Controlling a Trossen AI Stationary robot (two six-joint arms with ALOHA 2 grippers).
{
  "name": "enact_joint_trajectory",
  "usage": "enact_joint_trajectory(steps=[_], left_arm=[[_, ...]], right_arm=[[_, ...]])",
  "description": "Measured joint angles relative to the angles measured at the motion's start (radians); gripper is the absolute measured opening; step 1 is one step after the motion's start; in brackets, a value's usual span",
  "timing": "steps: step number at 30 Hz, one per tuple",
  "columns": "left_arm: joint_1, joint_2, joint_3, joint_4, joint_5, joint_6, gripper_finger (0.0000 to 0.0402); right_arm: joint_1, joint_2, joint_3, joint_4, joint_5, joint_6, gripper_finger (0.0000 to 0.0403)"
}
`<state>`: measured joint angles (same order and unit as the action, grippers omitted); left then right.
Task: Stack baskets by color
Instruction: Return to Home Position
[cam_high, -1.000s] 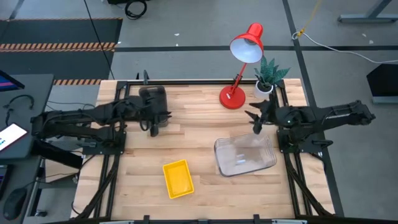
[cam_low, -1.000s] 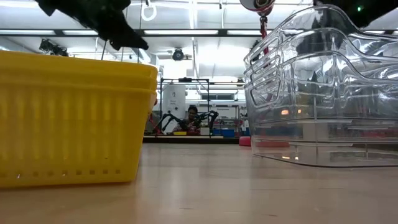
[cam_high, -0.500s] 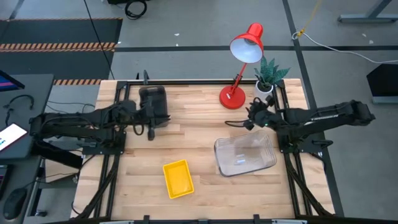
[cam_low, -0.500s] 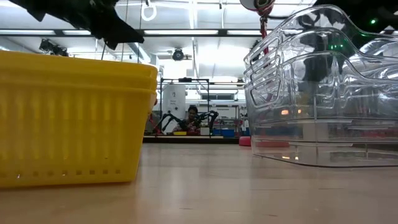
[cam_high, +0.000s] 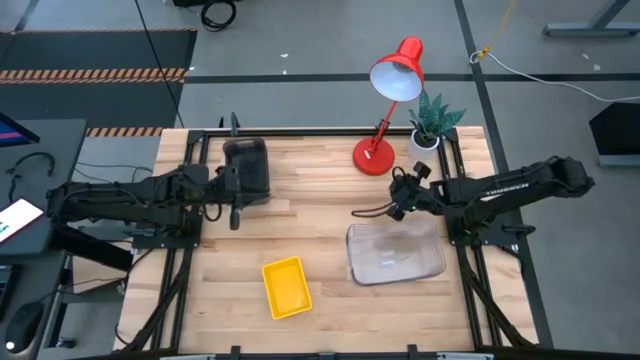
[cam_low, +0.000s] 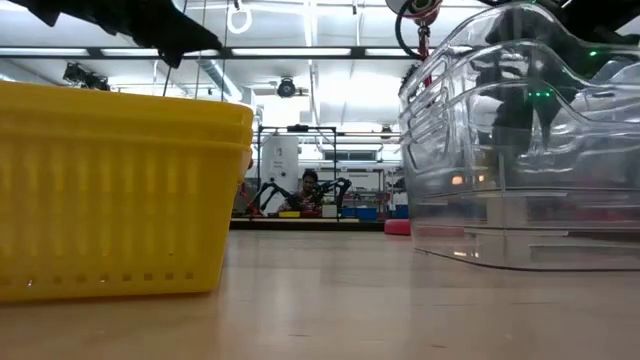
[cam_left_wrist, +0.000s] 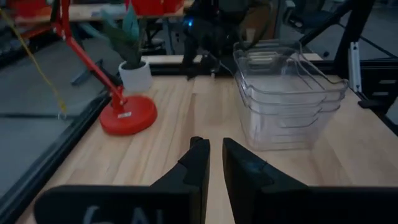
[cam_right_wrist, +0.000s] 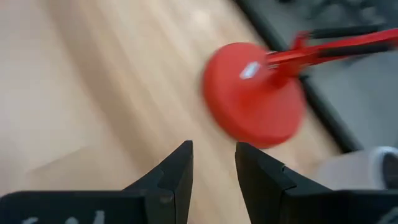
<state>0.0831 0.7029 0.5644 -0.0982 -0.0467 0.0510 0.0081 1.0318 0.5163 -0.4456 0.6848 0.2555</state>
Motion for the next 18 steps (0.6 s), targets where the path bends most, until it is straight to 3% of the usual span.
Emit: enact_joint_trajectory(steps=[6,9,12,18], left_arm=[[-0.035,0.002,-0.052,0.070,0.001,0.007,0.0050],[-0.038,-0.016,-0.118,0.126,0.002,0.005,0.0050],[-0.030,-0.059,-0.180,0.182,0.017,-0.003,0.0050],[0.007,-0.186,-0.278,0.250,0.059,-0.029,0.0050]], right_arm=[[0.073,-0.009,0.000,0.039,-0.117,0.036,0.0125],[0.098,-0.032,0.000,0.040,-0.066,0.072,0.0125],[0.101,-0.098,-0.026,0.063,-0.045,0.097,0.0125],[0.088,-0.271,-0.175,0.287,-0.186,0.033,0.0125]])
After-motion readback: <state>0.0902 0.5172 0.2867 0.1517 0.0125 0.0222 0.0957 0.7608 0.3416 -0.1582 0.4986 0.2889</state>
